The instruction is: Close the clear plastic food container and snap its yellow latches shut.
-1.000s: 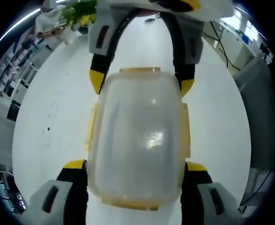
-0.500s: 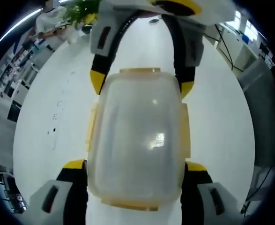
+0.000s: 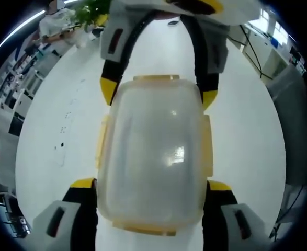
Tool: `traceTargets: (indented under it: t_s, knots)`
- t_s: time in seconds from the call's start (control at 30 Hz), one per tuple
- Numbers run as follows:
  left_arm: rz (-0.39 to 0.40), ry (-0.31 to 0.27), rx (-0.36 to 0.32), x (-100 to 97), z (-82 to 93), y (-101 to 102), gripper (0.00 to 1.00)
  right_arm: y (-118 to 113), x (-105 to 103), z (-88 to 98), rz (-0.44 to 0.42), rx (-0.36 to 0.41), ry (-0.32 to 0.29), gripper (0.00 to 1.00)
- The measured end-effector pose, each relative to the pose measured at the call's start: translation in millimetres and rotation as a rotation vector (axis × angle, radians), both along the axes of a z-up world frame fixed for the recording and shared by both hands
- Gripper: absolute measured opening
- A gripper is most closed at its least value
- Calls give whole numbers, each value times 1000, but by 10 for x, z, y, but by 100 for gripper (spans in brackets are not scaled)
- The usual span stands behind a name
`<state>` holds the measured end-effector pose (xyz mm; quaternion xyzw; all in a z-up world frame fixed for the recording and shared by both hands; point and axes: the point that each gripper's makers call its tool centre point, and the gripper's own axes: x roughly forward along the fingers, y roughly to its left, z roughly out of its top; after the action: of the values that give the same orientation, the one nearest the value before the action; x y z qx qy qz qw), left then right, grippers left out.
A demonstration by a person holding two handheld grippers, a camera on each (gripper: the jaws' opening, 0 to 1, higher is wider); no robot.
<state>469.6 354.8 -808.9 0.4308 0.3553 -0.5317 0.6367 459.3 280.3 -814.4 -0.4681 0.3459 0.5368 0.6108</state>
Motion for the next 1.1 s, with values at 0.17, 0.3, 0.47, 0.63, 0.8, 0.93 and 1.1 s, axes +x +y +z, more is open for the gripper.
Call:
traceTargets:
  t_s: [0.17,0.3,0.47,0.63,0.8,0.93,1.1]
  knots:
    - [-6,-5,1,20,-11,0,81,5,3,1,-4,-9,-2,78]
    - [-64,-60,19,49,-53,31,83,10,8,7,-18,-5,-7,79]
    - [-45,-50,-18,52,-45,-1,83,-3,-1,-9,4,-1,-31,79]
    - [-35,-39,-39,53,5,-7,81,-17,-4,-3,30,0,-50,79]
    - [-11,-29,-87,36,89,-37,79,-32,-9,14,31,-6,-49,79]
    - [14,-30,-152,-19,157,-61,79,45,-14,77,-67,122,-21,79]
    - [77,-59,-261,36,194,-39,79,38,-18,61,-124,215,-46,83]
